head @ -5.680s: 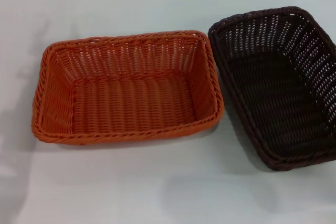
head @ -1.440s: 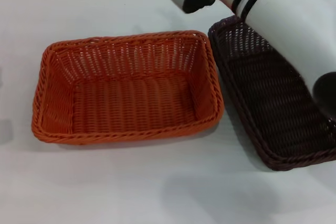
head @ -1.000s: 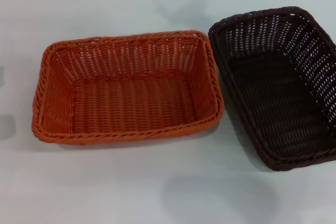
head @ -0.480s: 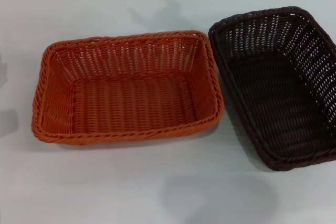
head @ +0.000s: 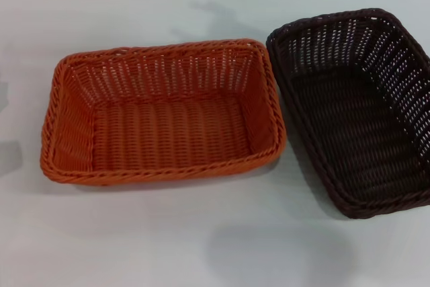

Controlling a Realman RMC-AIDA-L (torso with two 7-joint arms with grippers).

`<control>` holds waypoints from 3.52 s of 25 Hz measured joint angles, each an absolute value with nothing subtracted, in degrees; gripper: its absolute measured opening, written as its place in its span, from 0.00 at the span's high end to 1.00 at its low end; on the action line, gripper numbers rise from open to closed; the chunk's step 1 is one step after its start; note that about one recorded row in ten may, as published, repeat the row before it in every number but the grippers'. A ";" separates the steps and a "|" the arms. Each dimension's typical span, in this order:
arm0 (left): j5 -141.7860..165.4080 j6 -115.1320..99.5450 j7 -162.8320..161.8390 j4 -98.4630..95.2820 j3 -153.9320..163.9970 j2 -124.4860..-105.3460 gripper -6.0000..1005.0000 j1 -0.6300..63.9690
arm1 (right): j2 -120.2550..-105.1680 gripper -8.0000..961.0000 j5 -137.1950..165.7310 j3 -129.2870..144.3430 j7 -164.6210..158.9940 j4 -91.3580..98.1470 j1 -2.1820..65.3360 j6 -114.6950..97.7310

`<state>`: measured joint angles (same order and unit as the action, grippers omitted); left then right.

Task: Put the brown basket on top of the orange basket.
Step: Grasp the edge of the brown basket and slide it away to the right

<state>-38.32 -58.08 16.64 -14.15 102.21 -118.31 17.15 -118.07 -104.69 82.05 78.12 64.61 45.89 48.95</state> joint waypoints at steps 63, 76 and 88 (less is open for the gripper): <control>-38.20 -55.40 16.61 -14.15 102.22 -118.56 0.34 17.22 | -119.83 0.15 -163.09 93.86 160.33 33.60 38.72 66.85; -38.00 -55.35 16.63 -14.19 102.28 -118.56 0.34 17.49 | -119.88 0.15 -164.25 83.38 136.92 28.83 39.07 67.88; -38.00 -55.36 16.61 -14.24 102.22 -118.56 0.34 17.51 | -119.78 0.15 -163.57 80.71 137.86 21.52 41.16 69.97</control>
<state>-38.00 -55.36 16.61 -14.24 102.22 -118.56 17.51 -119.78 -163.57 80.71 137.86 21.52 41.16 69.97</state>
